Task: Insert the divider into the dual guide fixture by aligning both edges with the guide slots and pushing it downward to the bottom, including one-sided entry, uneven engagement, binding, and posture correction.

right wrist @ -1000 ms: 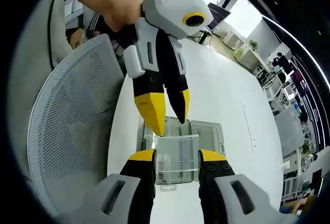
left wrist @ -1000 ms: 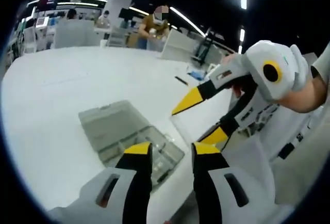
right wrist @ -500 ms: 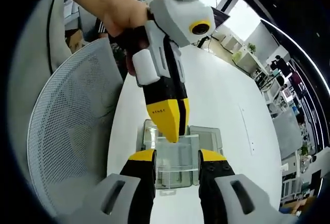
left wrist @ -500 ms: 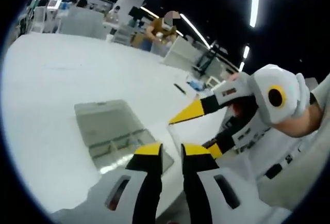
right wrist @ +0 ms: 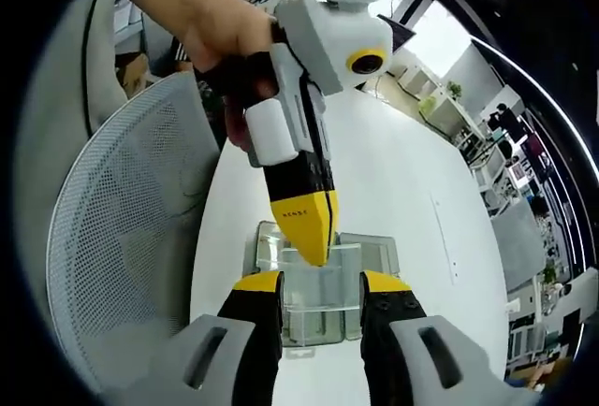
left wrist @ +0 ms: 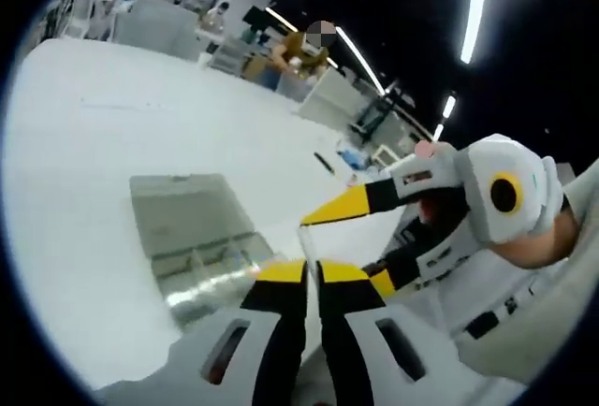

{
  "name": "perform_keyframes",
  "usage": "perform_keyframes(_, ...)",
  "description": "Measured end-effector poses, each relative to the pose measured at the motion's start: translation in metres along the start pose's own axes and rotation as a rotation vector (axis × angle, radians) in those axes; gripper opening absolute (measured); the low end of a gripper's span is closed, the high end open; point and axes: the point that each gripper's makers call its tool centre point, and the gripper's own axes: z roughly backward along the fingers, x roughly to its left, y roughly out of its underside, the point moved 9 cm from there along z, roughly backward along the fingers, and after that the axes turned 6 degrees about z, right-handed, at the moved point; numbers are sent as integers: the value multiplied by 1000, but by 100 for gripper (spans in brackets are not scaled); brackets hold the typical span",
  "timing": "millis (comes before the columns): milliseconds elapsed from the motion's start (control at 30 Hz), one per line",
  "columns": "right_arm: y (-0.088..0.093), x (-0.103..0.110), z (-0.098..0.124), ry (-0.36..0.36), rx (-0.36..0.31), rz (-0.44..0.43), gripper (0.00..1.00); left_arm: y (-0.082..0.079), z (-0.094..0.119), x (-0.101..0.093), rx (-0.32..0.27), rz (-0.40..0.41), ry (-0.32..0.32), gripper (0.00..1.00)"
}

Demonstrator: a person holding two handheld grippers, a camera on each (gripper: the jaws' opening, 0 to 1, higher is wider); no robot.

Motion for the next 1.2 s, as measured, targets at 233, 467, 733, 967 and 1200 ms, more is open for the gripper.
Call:
perform_keyframes(233, -6, 0, -4, 1, 2, 12, 27, -1, 4, 3, 10, 20, 5, 1)
perform_keyframes(467, -5, 0, -2, 3, 0, 19, 27, -1, 6, 7, 12, 88, 18, 1)
perform_keyframes(733, -5, 1, 2, 7, -5, 34, 27, -1, 3, 3, 18, 86, 15, 0)
perform_keyframes(967, -6, 2, 3, 12, -6, 41, 28, 0, 2, 2, 21, 117, 18, 0)
perform_keyframes(1200, -8, 3, 2, 18, 4, 72, 29, 1, 2, 2, 14, 140, 19, 0)
